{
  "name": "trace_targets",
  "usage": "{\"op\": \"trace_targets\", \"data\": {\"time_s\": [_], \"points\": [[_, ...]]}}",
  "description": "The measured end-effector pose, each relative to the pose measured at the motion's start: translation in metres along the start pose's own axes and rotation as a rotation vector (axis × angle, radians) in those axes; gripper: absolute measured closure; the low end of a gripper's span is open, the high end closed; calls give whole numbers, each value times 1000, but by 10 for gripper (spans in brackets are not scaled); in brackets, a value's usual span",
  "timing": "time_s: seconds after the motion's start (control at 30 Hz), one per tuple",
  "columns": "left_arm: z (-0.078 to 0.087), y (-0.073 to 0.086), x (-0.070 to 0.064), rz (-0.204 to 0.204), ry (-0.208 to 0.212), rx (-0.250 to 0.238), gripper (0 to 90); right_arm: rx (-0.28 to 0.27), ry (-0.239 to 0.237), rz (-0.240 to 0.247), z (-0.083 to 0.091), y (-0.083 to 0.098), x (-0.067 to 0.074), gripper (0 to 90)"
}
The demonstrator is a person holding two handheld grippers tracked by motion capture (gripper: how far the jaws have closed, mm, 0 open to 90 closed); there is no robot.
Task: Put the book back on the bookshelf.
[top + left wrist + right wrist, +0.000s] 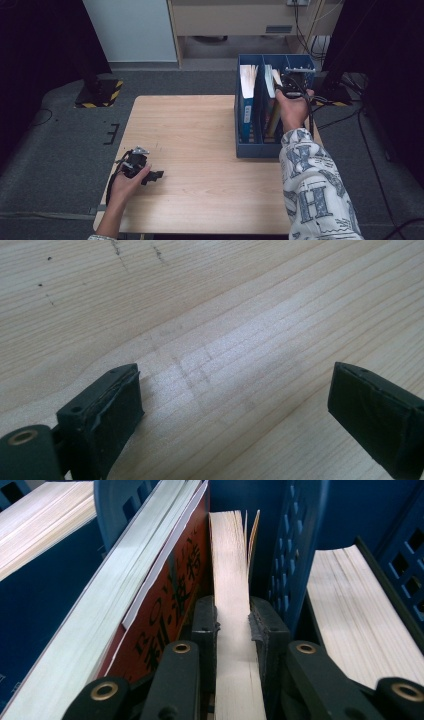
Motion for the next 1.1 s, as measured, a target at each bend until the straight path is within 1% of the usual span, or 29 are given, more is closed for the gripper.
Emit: {"op": "trace_targets", "data": {"time_s": [0.1,0.2,0.3,0.37,0.4,0.43,0.47,0.5,0.57,0.6,0.63,0.73,0.83,0.9,0.93,0.97,1.03,1.1], "points": [[0,0,0,3,1,2,67,-1,-17,0,0,1,1,747],[0,0,-1,2,1,2,67,0,-35,-10,1,2,1,725],[0,0,-1,3,1,4,66,-2,-39,-12,3,2,0,695],[0,0,0,3,1,3,67,-2,-40,-15,7,2,-2,658],[-1,0,-1,4,0,1,67,-2,-40,-15,7,2,-2,658],[-1,0,-1,3,-1,4,66,-5,-44,-13,11,2,-2,632],[-1,0,-1,3,-1,4,67,-5,-44,-13,11,2,-2,632],[-1,0,-1,-2,-2,4,67,-4,-43,-7,12,2,-2,623],[-1,0,-1,0,-2,2,67,-3,-37,23,19,1,1,594],[-1,0,-1,0,-2,2,67,-3,-37,23,19,1,1,594],[-1,0,-1,1,-2,3,67,-5,-42,36,24,-1,3,573],[-1,0,-1,2,-2,3,67,-5,-41,45,29,-1,4,549],[-1,1,-1,1,-2,4,67,15,-38,71,36,1,4,510],[-1,0,-1,0,-3,4,67,4,-50,67,41,1,4,483],[-1,0,-1,0,-4,5,67,3,-54,72,43,1,5,463],[-1,0,-2,-1,-4,4,67,14,-51,85,46,3,4,453],[-1,0,-2,-1,-4,5,67,13,-61,78,50,5,3,448],[-1,0,-2,0,-5,5,66,15,-68,82,52,7,4,443]]}}
Point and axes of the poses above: each handheld gripper's, and its own axes: z roughly backward along the jaws, y roughly out of its underside, x roughly to its left, the point moved 7 cm from there along -z, roughly forward along the jaws, and after that the axes turned 7 degrees about -y, right-handed, at the moved point
